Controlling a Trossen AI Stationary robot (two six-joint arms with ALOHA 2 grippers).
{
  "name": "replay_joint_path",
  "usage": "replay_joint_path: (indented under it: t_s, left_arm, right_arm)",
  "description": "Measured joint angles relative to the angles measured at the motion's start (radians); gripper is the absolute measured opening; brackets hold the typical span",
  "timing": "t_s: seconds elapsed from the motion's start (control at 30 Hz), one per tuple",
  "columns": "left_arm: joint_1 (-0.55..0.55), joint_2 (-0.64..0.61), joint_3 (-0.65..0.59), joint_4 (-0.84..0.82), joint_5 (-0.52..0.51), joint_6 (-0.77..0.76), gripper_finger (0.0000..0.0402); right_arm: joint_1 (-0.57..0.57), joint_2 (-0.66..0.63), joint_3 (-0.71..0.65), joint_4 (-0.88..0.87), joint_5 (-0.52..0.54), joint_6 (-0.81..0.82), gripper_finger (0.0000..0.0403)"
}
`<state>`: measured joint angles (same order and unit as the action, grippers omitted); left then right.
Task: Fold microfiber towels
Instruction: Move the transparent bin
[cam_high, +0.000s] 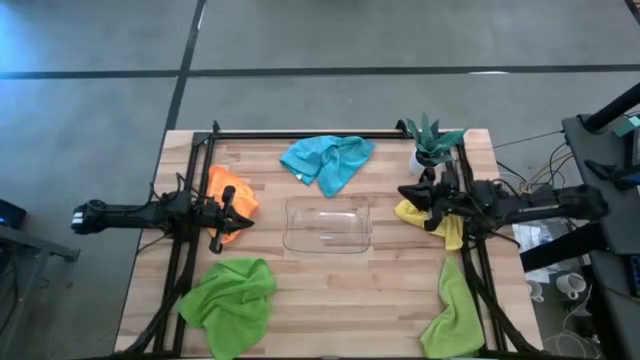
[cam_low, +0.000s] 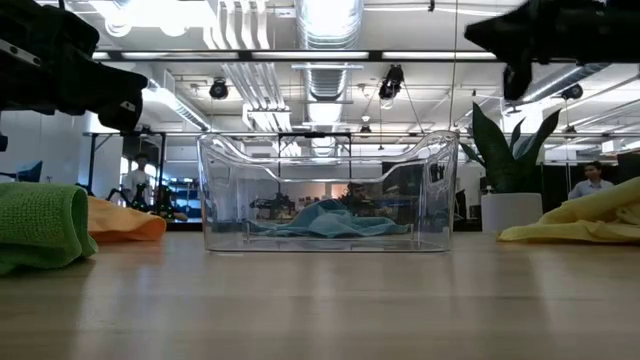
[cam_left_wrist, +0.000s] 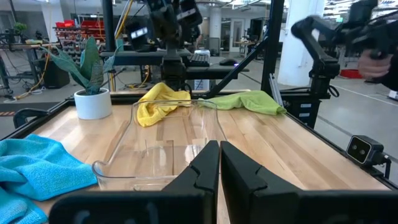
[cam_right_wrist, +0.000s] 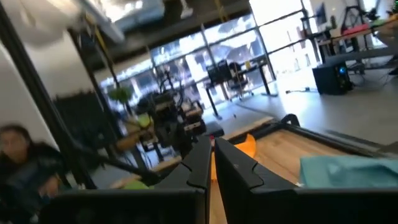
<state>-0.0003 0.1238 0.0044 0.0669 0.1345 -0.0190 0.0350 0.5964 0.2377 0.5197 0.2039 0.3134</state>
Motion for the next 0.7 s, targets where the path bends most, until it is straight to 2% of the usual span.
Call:
replay_joint_path:
  t_s: [0.17, 0.33, 0.53, 0.7]
  left_arm:
    - [0.000, 0.000, 0.000, 0.000, 0.000, 0.000, 0.0000]
    - [0.000, 0.000, 0.000, 0.000, 0.000, 0.000, 0.0000]
    - [0.000, 0.000, 0.000, 0.000, 0.000, 0.000, 0.0000]
    - [0.000, 0.000, 0.000, 0.000, 0.000, 0.000, 0.0000]
  right_arm:
    - [0.025, 0.270, 0.236, -0.047, -0.001, -0.135, 0.0018]
    - [0.026, 0.502, 0.461, -0.231, -0.020, -0.157, 0.0032]
    - [0.026, 0.698, 0.688, -0.361, -0.153, -0.161, 0.0098]
    - [0.024, 0.755, 0.834, -0.587, -0.158, -0.211, 0.0168]
